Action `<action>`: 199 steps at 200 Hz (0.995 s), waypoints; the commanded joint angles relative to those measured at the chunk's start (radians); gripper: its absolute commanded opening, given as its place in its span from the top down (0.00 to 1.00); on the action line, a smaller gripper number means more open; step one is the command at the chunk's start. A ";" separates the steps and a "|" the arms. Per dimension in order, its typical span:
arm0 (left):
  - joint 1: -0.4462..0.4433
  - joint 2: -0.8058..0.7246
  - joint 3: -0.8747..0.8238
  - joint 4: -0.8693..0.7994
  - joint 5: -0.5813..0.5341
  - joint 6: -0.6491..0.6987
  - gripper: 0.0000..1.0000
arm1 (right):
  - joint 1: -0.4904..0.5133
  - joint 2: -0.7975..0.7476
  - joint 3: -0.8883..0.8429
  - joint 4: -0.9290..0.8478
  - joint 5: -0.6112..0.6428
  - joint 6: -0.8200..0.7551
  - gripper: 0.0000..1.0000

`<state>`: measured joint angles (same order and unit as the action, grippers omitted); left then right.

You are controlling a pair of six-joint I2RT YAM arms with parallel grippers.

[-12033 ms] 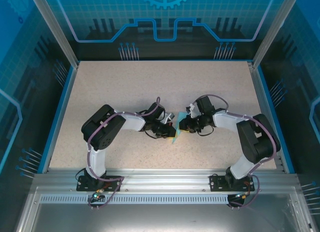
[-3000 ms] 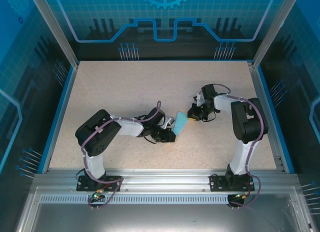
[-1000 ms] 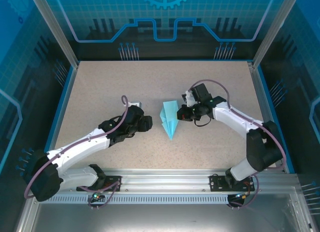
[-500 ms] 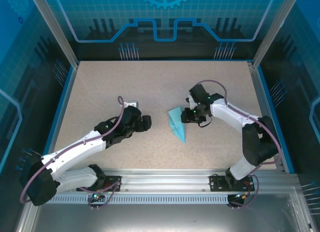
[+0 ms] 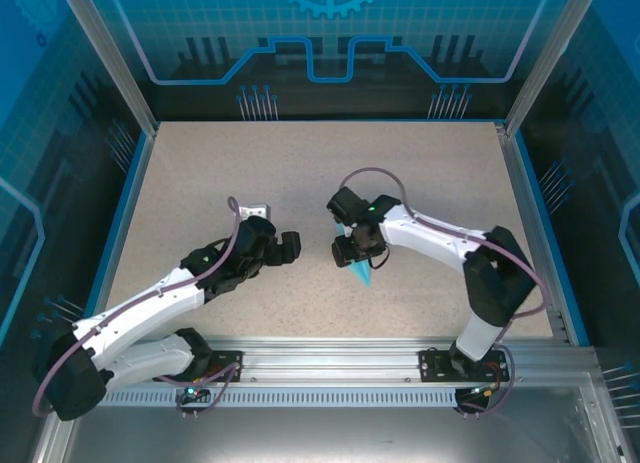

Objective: Fold a paper plane with a square sheet of paper (fold left side to right side)
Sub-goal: Pick up the paper plane at the center of the table.

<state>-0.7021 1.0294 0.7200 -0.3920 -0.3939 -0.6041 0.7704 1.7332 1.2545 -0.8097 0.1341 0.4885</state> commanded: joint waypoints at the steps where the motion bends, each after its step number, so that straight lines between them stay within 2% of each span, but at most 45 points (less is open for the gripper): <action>1: 0.007 -0.036 -0.025 -0.024 -0.035 -0.019 0.02 | 0.040 0.088 0.056 -0.090 0.119 -0.002 0.36; 24: 0.007 -0.056 -0.040 -0.027 -0.046 -0.023 0.02 | 0.062 0.152 0.106 -0.118 0.175 -0.016 0.32; 77: 0.007 -0.071 -0.056 -0.033 -0.054 -0.027 0.01 | 0.078 0.245 0.155 -0.149 0.226 -0.028 0.32; 101: 0.007 -0.071 -0.057 -0.035 -0.056 -0.026 0.02 | 0.076 0.254 0.160 -0.152 0.247 -0.030 0.38; 172: 0.008 -0.065 -0.057 -0.033 -0.056 -0.028 0.02 | 0.053 0.197 0.132 -0.138 0.257 -0.032 0.64; 199: 0.008 -0.061 -0.054 -0.032 -0.054 -0.029 0.02 | 0.027 0.197 0.111 -0.121 0.237 -0.034 0.68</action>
<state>-0.7021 0.9737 0.6811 -0.4080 -0.4236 -0.6056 0.8230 1.9617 1.3849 -0.9279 0.3752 0.4503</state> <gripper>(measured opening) 0.985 0.329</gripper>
